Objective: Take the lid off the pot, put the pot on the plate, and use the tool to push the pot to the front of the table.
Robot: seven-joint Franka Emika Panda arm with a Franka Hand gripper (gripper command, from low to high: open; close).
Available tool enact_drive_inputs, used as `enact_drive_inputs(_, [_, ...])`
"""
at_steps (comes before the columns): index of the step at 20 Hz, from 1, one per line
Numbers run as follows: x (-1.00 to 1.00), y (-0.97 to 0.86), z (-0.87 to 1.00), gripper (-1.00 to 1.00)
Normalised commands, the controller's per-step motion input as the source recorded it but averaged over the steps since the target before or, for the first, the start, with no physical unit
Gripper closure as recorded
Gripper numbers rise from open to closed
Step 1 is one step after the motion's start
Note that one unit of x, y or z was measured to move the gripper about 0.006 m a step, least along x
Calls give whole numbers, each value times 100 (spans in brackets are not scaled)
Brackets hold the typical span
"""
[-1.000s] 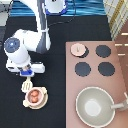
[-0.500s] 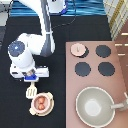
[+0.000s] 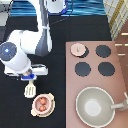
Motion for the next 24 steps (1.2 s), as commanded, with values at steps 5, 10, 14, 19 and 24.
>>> enact_drive_inputs(5, [-100, 52, -22, 100])
enact_drive_inputs(10, [-94, 71, -31, 100])
enact_drive_inputs(14, [6, 65, -5, 100])
enact_drive_inputs(19, [100, 5, 2, 100])
enact_drive_inputs(24, [98, -12, 6, 100])
